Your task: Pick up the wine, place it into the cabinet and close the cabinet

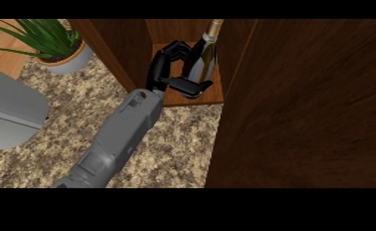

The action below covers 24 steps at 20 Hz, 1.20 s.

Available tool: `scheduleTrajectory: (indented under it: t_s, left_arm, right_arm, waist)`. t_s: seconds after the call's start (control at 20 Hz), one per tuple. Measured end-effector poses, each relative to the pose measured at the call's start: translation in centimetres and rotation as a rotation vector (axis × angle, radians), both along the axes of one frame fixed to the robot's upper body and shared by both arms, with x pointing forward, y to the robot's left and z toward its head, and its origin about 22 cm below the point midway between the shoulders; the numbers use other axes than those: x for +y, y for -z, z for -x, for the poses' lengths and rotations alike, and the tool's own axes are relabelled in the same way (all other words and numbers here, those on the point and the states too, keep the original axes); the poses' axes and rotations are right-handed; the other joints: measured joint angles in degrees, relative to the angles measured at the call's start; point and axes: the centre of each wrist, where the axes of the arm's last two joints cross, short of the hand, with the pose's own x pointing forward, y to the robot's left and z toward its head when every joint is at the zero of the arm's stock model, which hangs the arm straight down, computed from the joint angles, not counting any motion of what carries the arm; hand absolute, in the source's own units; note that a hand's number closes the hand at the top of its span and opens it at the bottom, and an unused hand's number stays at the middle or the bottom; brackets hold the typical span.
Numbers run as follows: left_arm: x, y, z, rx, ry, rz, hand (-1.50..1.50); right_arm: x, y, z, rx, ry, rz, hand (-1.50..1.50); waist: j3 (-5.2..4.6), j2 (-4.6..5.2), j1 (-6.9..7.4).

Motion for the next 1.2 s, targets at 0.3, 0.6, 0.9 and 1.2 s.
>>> scheduleTrajectory:
  t_s: [0.3,0.6,0.9,1.2]
  left_arm:
    - [0.0,-0.3,-1.1,0.053,-0.056,-0.033,1.5]
    - [0.8,0.1,-1.6,0.081,-0.109,0.006,1.5]
    - [1.1,-0.8,-2.6,0.091,-0.158,0.0,1.5]
    - [1.9,-1.3,-3.2,0.057,-0.199,-0.043,-1.5]
  right_arm:
    - [-0.1,0.1,0.0,-0.014,-0.015,0.003,-1.5]
    - [-0.1,0.4,0.1,-0.012,-0.027,-0.004,-1.5]
    - [0.0,0.7,0.3,-0.018,-0.04,-0.014,-1.5]
    - [-0.1,0.8,0.4,-0.02,-0.05,-0.016,-1.5]
  waist:
    - [0.0,0.4,-0.94]
    - [-0.01,0.77,-1.59]
    - [0.0,1.12,-2.26]
    - [-0.03,1.37,-2.63]
